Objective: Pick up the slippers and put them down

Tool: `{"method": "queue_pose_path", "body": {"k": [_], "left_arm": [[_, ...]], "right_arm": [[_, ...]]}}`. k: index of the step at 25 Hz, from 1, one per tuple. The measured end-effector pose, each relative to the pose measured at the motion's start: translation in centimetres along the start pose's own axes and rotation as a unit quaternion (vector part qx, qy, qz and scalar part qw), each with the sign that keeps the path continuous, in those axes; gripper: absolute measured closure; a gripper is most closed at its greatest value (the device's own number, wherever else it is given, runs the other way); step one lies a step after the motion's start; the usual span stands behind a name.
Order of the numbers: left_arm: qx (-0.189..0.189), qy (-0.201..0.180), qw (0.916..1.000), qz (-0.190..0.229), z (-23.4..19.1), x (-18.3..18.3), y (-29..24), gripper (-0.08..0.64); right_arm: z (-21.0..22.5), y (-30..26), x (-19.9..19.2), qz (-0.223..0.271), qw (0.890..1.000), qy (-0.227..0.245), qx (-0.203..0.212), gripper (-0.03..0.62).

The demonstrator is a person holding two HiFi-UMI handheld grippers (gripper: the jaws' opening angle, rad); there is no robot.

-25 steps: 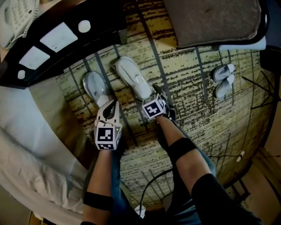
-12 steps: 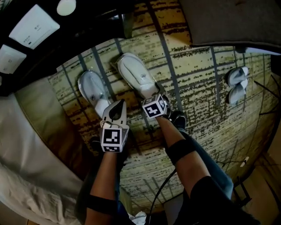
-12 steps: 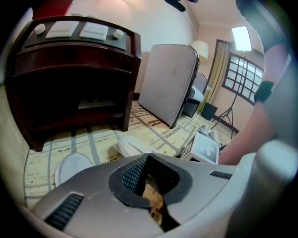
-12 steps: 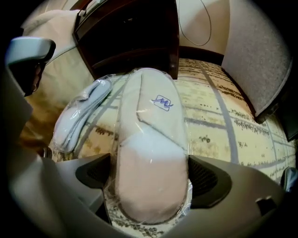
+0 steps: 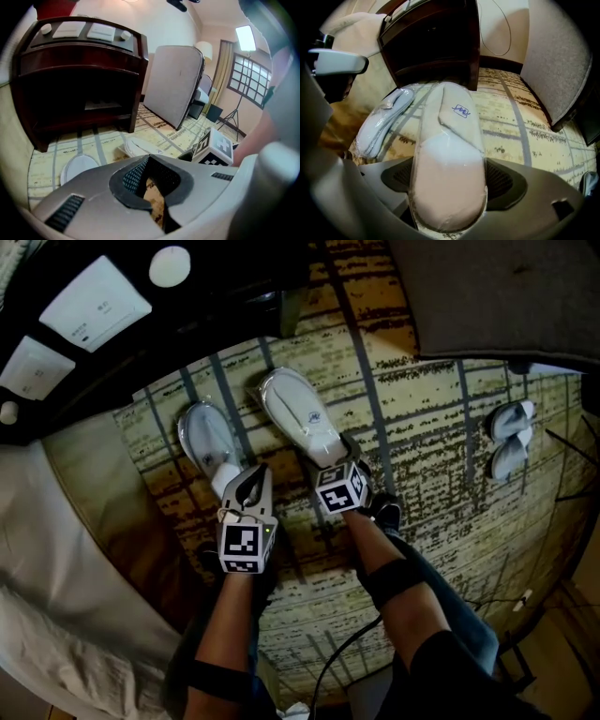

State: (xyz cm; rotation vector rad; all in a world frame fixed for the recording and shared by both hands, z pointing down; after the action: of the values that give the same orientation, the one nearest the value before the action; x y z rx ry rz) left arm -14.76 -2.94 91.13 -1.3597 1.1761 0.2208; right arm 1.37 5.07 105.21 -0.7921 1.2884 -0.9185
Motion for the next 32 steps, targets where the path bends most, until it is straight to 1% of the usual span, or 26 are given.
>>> {"method": "queue_pose_path", "body": {"k": [4, 9, 12, 15, 19, 24, 29, 32], "left_arm": [[0.005, 0.004, 0.9999, 0.009, -0.2, 0.6, 0.1, 0.561], [0.014, 0.009, 0.9997, 0.019, -0.9, 1.3, 0.7, 0.561], [0.028, 0.016, 0.9992, 0.025, -1.9, 1.7, 1.1, 0.561], [0.039, 0.021, 0.9985, 0.030, -2.8, 2.2, 1.3, 0.561], [0.048, 0.018, 0.9980, 0.038, -3.8, 3.4, 1.4, 0.561], [0.061, 0.013, 0.9967, 0.053, -5.4, 4.9, 1.1, 0.561], [0.079, 0.008, 0.9942, 0.073, -7.9, 6.3, 0.3, 0.560], [0.093, 0.006, 0.9921, 0.084, -9.7, 7.1, 0.0, 0.561]], "right_arm": [[-0.3, 1.3, 1.4, 0.022, 1.000, 0.002, 0.002, 0.135], [-1.0, 4.2, 4.3, 0.058, 0.998, -0.001, -0.013, 0.138], [-1.9, 5.1, 5.7, 0.080, 0.997, -0.001, -0.009, 0.138], [-2.4, 6.1, 7.7, 0.096, 0.995, 0.010, -0.008, 0.138], [-2.9, 6.4, 9.9, 0.127, 0.992, 0.007, -0.001, 0.138], [-2.9, 5.9, 14.9, 0.160, 0.987, 0.008, -0.007, 0.138], [-3.2, 3.2, 20.0, 0.193, 0.981, 0.007, -0.007, 0.138], [-3.5, 1.9, 23.3, 0.203, 0.979, 0.006, -0.013, 0.138]]}}
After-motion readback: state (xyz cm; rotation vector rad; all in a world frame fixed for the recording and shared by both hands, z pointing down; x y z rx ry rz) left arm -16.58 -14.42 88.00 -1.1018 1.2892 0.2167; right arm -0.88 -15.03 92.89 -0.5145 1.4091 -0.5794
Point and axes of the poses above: the fingertips, and each gripper's own axes: y backward along the fingers, z to its right, x out of its top, the point moved 8 cm from there along y, backward along the fingers, and after that the axes turned 4 degrees about z, right-handed, at the moved point
